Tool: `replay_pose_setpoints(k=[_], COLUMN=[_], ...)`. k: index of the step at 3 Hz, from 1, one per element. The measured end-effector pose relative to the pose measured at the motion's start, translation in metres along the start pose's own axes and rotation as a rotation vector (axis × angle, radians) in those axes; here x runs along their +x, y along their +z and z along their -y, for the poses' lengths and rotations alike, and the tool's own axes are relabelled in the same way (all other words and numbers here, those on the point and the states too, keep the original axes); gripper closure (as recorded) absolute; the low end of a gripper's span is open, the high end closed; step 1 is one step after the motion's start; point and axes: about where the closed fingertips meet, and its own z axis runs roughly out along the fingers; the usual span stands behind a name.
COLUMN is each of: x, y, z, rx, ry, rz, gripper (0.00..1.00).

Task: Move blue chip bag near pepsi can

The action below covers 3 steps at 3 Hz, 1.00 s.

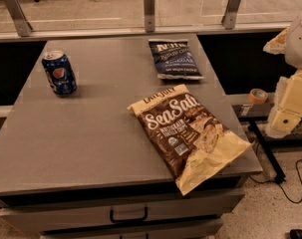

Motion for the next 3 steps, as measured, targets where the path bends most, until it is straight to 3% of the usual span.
replay_pose_setpoints(k=[1,2,3], x=[0.0,-0.014,-0.034], y=[0.0,0.009,0.035], z=[0.0,0.022,0.059], rx=[0.0,-0.016,-0.043], ry=[0.0,0.093,0.27], rz=[0.0,0.079,0.212], gripper=[0.0,0.0,0.0])
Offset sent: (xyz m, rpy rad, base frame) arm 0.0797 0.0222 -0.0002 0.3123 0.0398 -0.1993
